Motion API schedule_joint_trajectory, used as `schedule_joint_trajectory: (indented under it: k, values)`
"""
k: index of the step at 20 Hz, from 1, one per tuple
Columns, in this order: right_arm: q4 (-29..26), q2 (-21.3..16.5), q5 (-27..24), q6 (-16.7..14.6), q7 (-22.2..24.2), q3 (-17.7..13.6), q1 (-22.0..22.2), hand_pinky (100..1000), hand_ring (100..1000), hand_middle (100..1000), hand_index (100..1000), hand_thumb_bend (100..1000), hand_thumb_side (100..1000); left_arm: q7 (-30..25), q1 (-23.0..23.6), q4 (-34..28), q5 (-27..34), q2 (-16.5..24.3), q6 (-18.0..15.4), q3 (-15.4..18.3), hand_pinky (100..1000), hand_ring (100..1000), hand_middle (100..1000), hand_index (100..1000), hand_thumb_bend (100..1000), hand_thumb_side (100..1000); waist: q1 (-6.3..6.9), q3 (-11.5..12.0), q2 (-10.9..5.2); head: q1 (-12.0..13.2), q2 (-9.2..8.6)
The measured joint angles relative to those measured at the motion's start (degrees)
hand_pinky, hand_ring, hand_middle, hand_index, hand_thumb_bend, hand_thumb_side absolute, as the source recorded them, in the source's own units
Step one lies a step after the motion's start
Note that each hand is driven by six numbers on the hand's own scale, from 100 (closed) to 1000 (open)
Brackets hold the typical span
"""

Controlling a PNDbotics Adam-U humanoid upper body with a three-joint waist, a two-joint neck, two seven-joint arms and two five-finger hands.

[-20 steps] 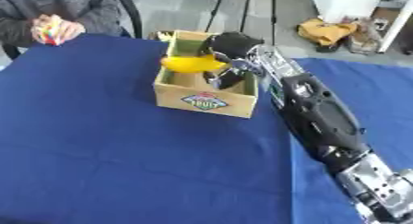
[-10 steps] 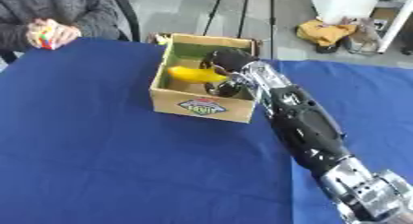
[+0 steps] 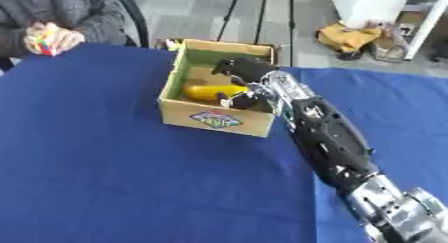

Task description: Pick up objects on the table and place them in the box.

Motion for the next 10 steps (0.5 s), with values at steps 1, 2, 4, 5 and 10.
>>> schedule_joint_trajectory:
  k: [1,2,4,5,10]
  values:
    - [-1.25,-0.01,-0.48,-0.14,-0.37,0.08,0.00,746,827,898,925,100,297,0.00,-0.01,0.00,-0.01,0.00,0.02,0.01,520,483,550,638,163,1000,-0.09,-0.64,-0.02,0.16,0.00]
    - [-2.68,-0.07,-1.04,-0.22,-0.72,0.26,0.00,743,820,887,922,100,271,0.01,-0.04,-0.01,-0.02,0.01,0.03,0.02,520,483,550,638,165,1000,-0.17,-1.33,-0.08,0.46,0.00]
    - [-6.00,-0.45,-2.84,-0.33,-1.32,0.58,0.00,737,809,871,918,100,234,0.10,-0.05,-0.03,-0.07,0.03,0.12,0.19,520,483,550,638,167,1000,-0.36,-3.03,-0.33,1.45,0.02]
    - [-7.82,-0.89,-3.99,-0.32,-1.60,0.72,0.00,728,791,856,915,100,192,0.22,-0.05,-0.05,-0.14,0.03,0.22,0.41,520,484,550,638,168,1000,-0.45,-4.12,-0.57,2.06,0.05]
    - [-19.50,-4.05,-16.68,1.00,-1.75,1.64,3.28,690,726,793,905,100,118,1.09,0.63,-0.05,-0.87,0.06,0.83,1.69,521,484,550,637,168,1000,-0.34,-10.20,-1.39,5.85,0.83]
